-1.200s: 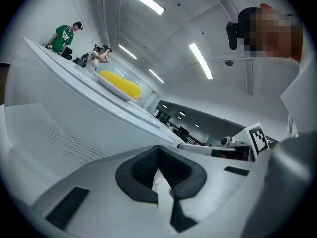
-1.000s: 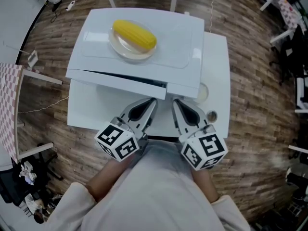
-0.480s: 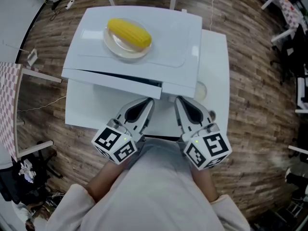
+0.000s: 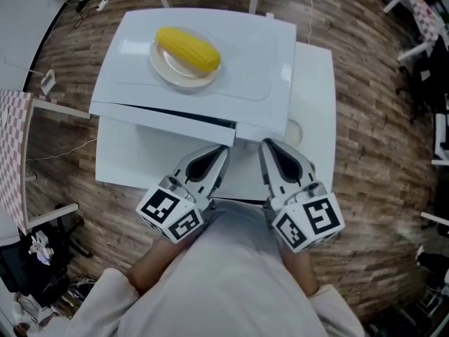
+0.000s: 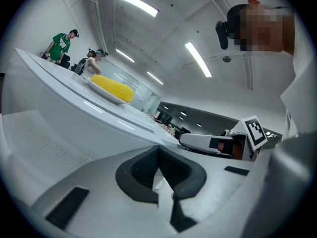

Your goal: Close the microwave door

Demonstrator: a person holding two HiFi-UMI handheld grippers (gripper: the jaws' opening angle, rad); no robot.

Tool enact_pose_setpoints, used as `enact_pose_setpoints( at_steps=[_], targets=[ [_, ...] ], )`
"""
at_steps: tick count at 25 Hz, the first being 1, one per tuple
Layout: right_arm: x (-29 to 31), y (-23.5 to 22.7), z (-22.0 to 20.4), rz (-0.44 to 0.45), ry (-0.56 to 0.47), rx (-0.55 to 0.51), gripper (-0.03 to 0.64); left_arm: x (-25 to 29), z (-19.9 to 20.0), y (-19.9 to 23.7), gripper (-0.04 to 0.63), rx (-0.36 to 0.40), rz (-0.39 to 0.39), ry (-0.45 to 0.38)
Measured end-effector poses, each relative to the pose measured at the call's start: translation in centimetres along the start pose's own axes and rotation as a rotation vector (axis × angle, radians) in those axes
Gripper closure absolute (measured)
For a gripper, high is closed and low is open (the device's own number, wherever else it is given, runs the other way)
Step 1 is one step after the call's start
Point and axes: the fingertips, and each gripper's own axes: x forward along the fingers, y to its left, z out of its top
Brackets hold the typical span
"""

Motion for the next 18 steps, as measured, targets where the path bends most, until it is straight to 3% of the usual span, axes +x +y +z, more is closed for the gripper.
enact_pose_setpoints(
  at_steps=[18],
  targets=[
    [0.4, -0.4, 0.8, 0.017, -0.014, 0.009, 0.594, 1.9, 0.5, 0.2, 0.577, -0.044, -0.015, -0.009]
  ],
)
